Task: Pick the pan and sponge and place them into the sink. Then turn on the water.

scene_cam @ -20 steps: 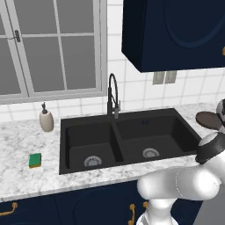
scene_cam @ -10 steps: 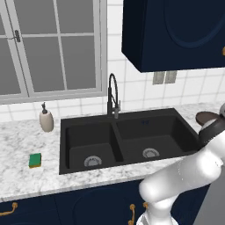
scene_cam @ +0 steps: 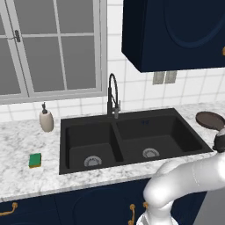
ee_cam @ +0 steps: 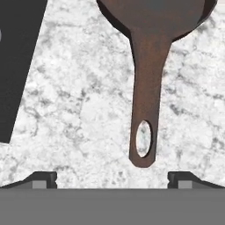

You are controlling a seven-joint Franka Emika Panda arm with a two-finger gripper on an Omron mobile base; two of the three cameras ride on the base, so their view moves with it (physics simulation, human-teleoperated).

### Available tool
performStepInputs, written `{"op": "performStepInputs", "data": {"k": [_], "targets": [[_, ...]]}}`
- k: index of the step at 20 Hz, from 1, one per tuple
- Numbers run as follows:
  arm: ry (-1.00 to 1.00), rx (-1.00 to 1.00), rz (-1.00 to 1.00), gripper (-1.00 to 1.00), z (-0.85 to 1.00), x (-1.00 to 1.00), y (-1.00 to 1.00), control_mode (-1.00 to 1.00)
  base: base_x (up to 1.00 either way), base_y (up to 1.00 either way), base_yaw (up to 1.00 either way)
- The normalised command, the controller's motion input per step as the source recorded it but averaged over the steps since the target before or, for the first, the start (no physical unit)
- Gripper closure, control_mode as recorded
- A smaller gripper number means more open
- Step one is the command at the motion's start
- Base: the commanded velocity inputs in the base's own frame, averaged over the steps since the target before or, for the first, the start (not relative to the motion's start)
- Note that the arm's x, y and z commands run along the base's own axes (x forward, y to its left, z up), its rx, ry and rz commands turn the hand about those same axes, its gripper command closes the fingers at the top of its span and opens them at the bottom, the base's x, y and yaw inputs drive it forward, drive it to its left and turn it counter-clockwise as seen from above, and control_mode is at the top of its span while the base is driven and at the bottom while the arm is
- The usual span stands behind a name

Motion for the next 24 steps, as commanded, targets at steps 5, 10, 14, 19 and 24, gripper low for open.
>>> {"op": "performStepInputs", "data": {"k": [5, 10, 14, 19, 24], "targets": [[0.02, 0.0, 0.0, -1.0, -0.3, 0.07, -0.13, -1.0, 0.0, 0.0, 0.0], [0.0, 0.0, 0.0, -1.0, -0.41, 0.14, 0.0, -1.0, 0.0, 0.0, 0.0], [0.0, 0.0, 0.0, -1.0, -0.37, 0.25, -0.02, -1.0, 0.0, 0.0, 0.0], [0.0, 0.0, 0.0, -1.0, -0.35, 0.24, -0.16, -1.0, 0.0, 0.0, 0.0], [0.0, 0.0, 0.0, -1.0, -0.32, 0.2, -0.2, -1.0, 0.0, 0.0, 0.0]]}}
